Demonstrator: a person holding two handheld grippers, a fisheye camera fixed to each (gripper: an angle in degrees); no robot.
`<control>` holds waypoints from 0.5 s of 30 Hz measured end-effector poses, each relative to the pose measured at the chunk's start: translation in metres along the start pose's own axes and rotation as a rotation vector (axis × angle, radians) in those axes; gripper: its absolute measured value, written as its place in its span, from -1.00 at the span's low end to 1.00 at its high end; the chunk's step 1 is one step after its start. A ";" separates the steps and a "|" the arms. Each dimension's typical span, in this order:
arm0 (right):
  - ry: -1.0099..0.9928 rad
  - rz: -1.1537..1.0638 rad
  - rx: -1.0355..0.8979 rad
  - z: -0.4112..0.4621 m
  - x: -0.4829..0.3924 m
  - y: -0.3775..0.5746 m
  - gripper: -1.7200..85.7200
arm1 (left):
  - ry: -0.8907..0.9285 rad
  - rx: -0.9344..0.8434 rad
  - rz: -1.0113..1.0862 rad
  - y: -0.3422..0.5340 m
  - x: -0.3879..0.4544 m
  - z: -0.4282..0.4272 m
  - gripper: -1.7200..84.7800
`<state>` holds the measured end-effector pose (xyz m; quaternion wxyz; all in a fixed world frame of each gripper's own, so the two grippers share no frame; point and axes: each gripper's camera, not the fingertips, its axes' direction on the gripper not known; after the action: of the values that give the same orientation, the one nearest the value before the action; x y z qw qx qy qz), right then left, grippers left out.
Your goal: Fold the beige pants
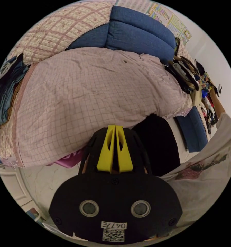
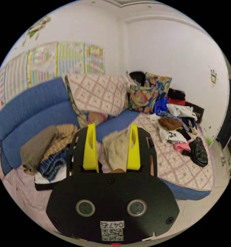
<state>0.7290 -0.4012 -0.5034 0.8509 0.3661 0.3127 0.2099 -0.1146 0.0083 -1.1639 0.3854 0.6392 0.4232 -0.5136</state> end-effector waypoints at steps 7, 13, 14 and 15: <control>-0.057 -0.116 0.256 -0.121 -0.049 0.070 -0.75 | 0.024 0.123 -0.048 -0.087 -0.028 0.013 -0.98; -0.307 -0.375 0.354 -0.238 -0.183 0.137 -0.88 | 0.067 0.193 0.012 -0.182 -0.020 -0.002 -0.98; -0.393 -0.439 0.359 -0.261 -0.225 0.157 -0.89 | 0.062 0.207 0.018 -0.201 -0.020 -0.009 -0.98; -0.447 -0.470 0.361 -0.273 -0.247 0.169 -0.90 | 0.059 0.217 0.019 -0.209 -0.021 -0.013 -0.98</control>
<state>0.3430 -0.3027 -0.4284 0.8448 0.4654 0.2269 -0.1351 -0.3089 0.0898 -1.1533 0.3064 0.6959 0.3701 -0.5337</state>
